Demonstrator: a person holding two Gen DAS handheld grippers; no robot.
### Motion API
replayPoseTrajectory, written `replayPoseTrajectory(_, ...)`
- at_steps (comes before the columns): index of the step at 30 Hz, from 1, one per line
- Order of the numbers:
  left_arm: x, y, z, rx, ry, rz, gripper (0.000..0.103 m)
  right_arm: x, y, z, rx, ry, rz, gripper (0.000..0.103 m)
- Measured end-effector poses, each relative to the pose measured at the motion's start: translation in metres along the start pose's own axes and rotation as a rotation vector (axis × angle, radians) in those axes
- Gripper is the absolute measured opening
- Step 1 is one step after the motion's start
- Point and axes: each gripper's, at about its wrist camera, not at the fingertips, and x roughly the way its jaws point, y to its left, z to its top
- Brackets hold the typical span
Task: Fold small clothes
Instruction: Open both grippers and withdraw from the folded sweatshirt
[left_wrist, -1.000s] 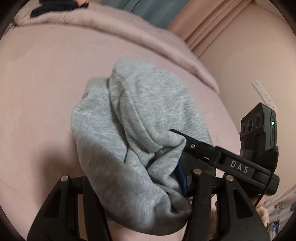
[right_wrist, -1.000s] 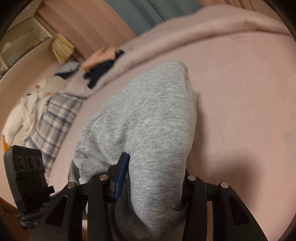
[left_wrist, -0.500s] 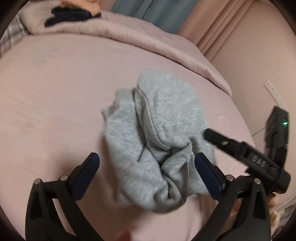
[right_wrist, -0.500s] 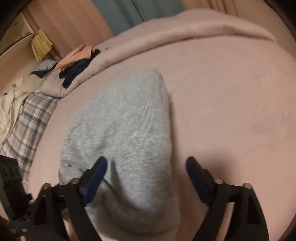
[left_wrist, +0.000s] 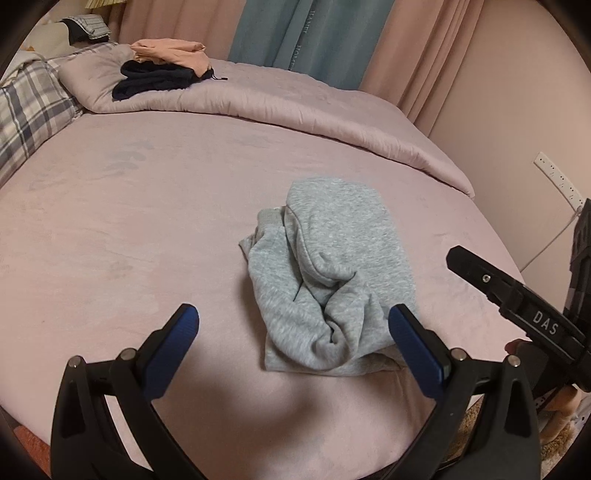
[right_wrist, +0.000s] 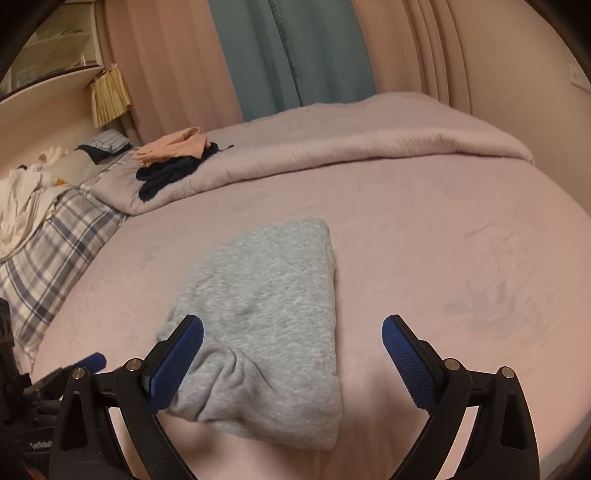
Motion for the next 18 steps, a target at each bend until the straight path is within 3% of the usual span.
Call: replayPoseTrajectory(18, -0.013, 0.003, -0.012, -0.01, -0.015, 0.022, 0.102, -0.005, 0.019, -0.01, -0.067, -0.005, -0.049, 0.097)
